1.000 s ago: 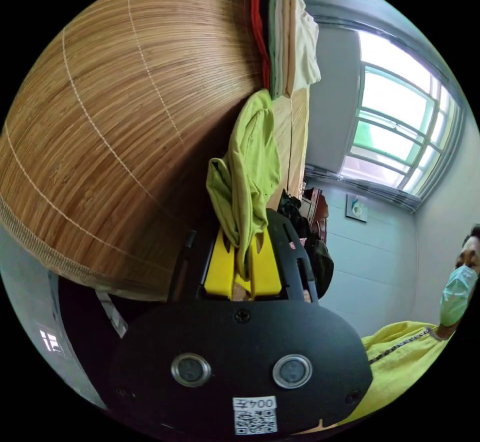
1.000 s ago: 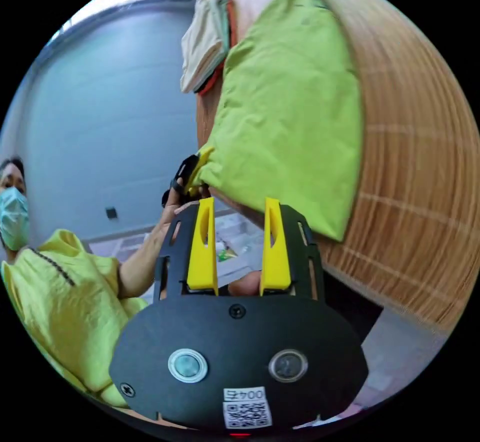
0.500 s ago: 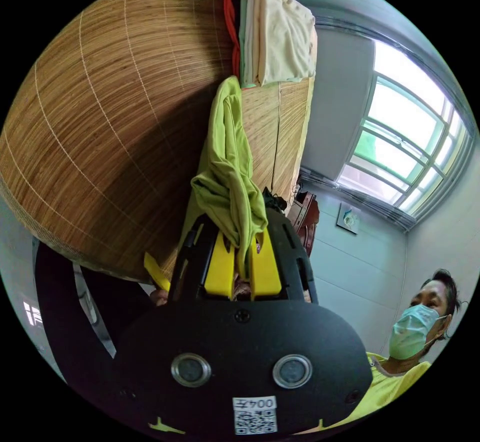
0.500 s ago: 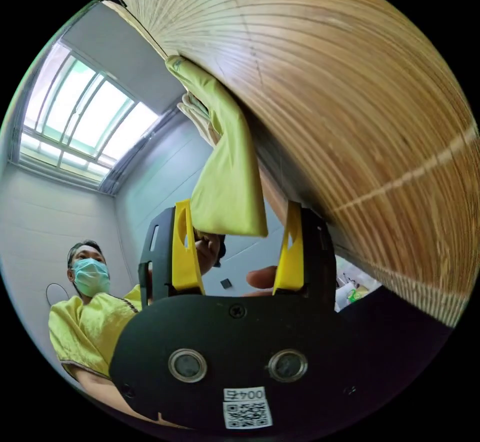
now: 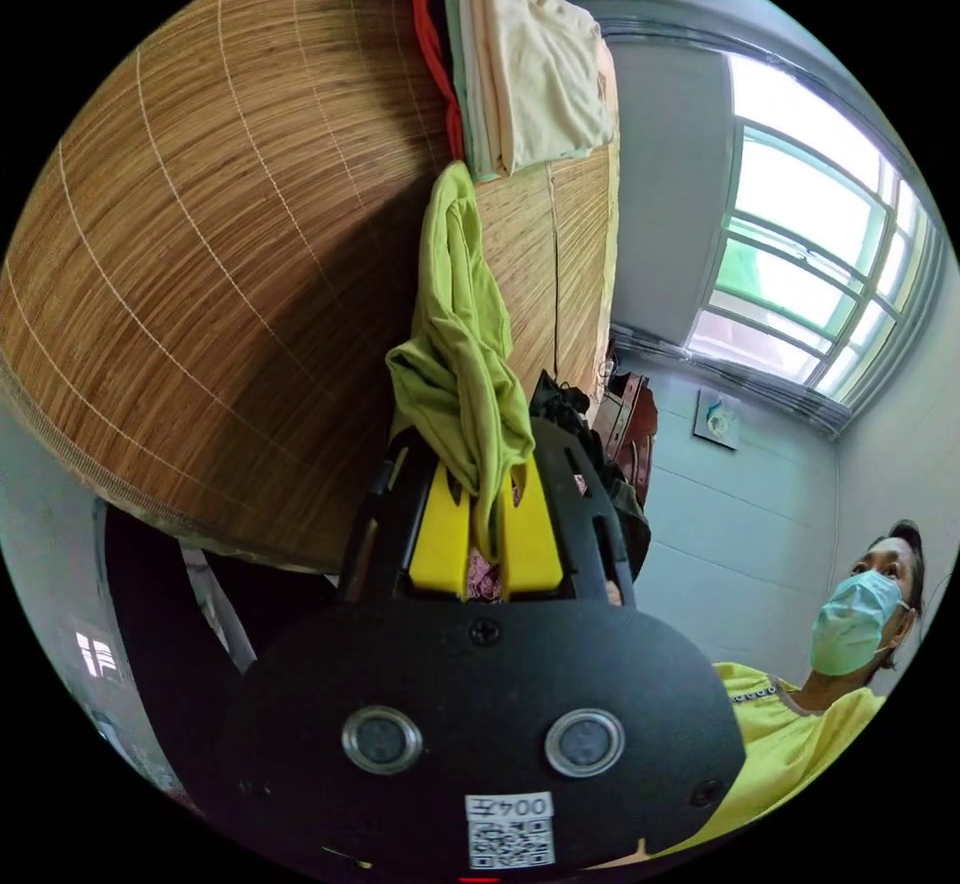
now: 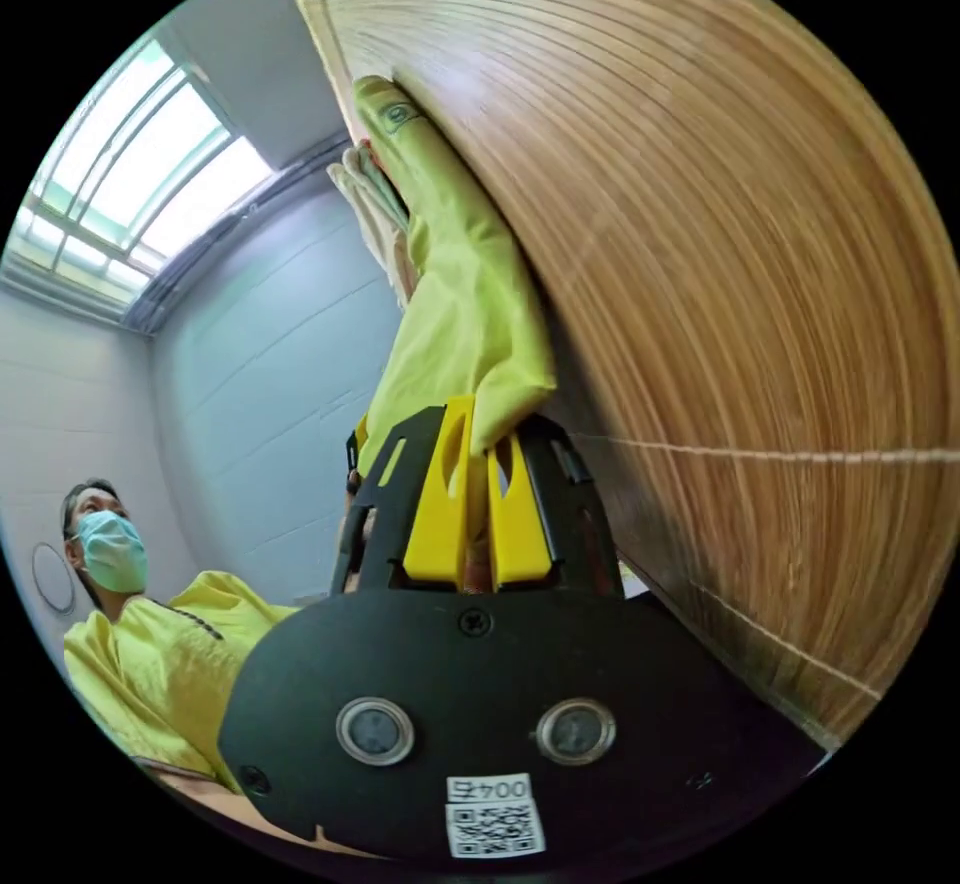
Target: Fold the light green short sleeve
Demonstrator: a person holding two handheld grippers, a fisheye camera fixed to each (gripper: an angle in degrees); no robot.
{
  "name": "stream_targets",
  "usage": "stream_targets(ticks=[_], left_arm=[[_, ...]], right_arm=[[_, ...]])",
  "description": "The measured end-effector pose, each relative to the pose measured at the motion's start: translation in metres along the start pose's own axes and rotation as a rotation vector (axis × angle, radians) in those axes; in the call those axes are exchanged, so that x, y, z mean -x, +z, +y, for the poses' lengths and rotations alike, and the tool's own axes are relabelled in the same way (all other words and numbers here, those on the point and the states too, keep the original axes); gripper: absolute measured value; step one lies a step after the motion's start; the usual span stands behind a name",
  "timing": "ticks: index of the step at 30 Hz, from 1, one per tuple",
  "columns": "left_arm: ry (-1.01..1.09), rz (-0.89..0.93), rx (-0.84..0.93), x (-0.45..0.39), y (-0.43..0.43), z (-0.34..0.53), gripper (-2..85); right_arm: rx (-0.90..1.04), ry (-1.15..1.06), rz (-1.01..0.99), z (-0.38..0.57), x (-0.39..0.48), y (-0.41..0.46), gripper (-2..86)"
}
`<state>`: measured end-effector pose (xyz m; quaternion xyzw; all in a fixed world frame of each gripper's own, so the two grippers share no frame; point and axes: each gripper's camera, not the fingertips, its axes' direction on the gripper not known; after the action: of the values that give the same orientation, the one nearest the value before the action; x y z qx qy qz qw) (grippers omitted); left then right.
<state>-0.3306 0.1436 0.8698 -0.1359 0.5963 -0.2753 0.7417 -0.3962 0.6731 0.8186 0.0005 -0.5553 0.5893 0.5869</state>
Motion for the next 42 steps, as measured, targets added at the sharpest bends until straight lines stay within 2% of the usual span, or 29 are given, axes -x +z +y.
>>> stream_targets(ticks=[8, 11, 17, 23, 28, 32, 36, 39, 41, 42], left_arm=[[0.183, 0.124, -0.017, -0.04, -0.038, -0.048, 1.8], [0.225, 0.167, -0.014, -0.055, -0.051, -0.072, 1.8], [0.272, 0.259, -0.008, -0.069, -0.08, -0.139, 1.7], [0.31, 0.257, 0.003, -0.102, -0.094, -0.274, 1.7], [0.597, 0.28, -0.042, -0.195, -0.127, -0.398, 1.8], [0.768, 0.285, -0.086, -0.23, -0.15, -0.451, 1.9], [0.735, 0.222, -0.102, -0.18, -0.148, -0.501, 1.9], [0.611, 0.219, -0.075, -0.09, -0.122, -0.537, 1.7], [0.512, 0.263, -0.045, -0.021, -0.1, -0.557, 1.5], [0.396, 0.303, -0.02, 0.03, -0.085, -0.568, 1.5]], right_arm=[[0.06, -0.371, 0.108, 0.001, 0.173, -0.044, 0.3], [0.084, -0.441, 0.122, 0.003, 0.218, -0.043, 0.2], [0.067, -0.461, 0.1, 0.012, 0.268, -0.025, 0.0], [0.015, -0.431, 0.098, -0.049, 0.313, 0.024, 0.0], [-0.027, -0.637, 0.095, -0.101, 0.417, 0.073, 0.0], [-0.076, -0.851, 0.124, -0.11, 0.49, 0.112, 0.1], [-0.071, -0.872, 0.196, -0.123, 0.47, 0.142, 0.1], [-0.037, -0.822, 0.319, -0.14, 0.401, 0.168, 0.2], [-0.001, -0.72, 0.441, -0.158, 0.314, 0.187, 0.1], [0.009, -0.68, 0.466, -0.161, 0.29, 0.191, 0.1]])
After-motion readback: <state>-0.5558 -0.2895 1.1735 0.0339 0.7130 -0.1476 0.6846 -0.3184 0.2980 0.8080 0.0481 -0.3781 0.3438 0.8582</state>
